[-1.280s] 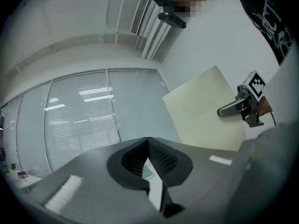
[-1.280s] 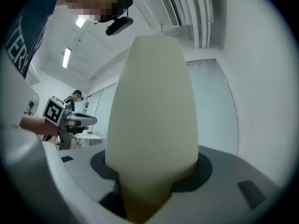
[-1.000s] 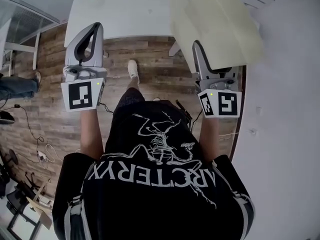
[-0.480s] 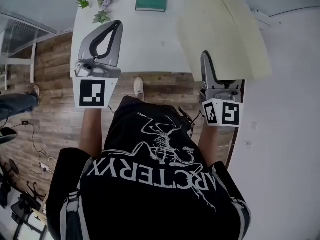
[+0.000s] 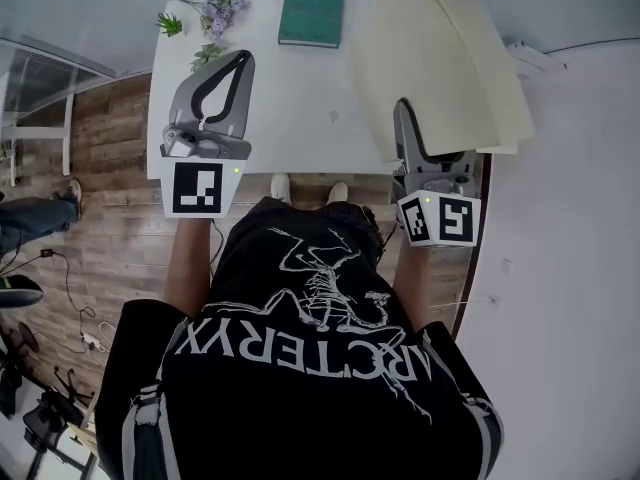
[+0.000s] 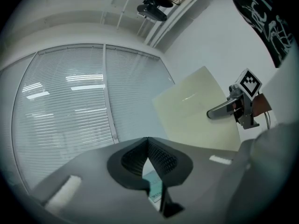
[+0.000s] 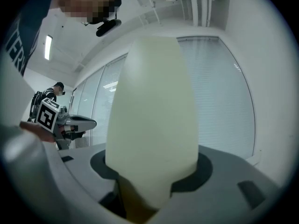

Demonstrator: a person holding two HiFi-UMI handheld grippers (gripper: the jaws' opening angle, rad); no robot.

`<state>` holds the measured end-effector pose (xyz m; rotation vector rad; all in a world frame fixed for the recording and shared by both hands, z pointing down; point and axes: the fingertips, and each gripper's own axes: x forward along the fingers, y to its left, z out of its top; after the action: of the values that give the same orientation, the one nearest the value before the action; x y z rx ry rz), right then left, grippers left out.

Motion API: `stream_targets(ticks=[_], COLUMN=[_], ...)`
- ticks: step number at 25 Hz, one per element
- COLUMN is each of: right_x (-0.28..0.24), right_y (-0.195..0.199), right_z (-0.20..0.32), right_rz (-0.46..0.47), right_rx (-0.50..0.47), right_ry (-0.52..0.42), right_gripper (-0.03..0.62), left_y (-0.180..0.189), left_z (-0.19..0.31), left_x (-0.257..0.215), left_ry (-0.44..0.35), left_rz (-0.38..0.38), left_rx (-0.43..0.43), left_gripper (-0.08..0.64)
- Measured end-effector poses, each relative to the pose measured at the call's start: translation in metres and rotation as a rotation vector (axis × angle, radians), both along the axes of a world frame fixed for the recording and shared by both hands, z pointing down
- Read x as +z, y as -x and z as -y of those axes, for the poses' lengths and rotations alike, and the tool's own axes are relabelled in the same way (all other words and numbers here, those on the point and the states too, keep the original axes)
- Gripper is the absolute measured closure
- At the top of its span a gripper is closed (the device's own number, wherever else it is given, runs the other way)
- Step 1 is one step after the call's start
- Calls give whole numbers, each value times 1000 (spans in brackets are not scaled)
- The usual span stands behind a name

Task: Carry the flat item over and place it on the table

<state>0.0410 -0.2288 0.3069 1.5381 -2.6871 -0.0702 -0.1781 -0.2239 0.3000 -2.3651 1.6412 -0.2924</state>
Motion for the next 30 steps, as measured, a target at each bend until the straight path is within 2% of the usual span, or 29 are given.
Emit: stream_targets(ticks=[6,15,26,30], right_x=[-1,16,21,32], right_y=[-6,-36,-53,-54], right_z=[19,33,42,45], right_rz=[-6,20,35,61], right_rx=[-51,-96,-103,-113], right_ry=[2,44,61,115], right_gripper=[328,328,328,328], left_y=[-18,-63,-67,-66], left_z=[7,18,18,18], left_x=[-2,1,2,5], left_ry=[11,20,23,29], left_rz=[-24,-32,-32,-31], left_rx=[-26,-30,-73,-77], left_gripper=[549,549,549,549])
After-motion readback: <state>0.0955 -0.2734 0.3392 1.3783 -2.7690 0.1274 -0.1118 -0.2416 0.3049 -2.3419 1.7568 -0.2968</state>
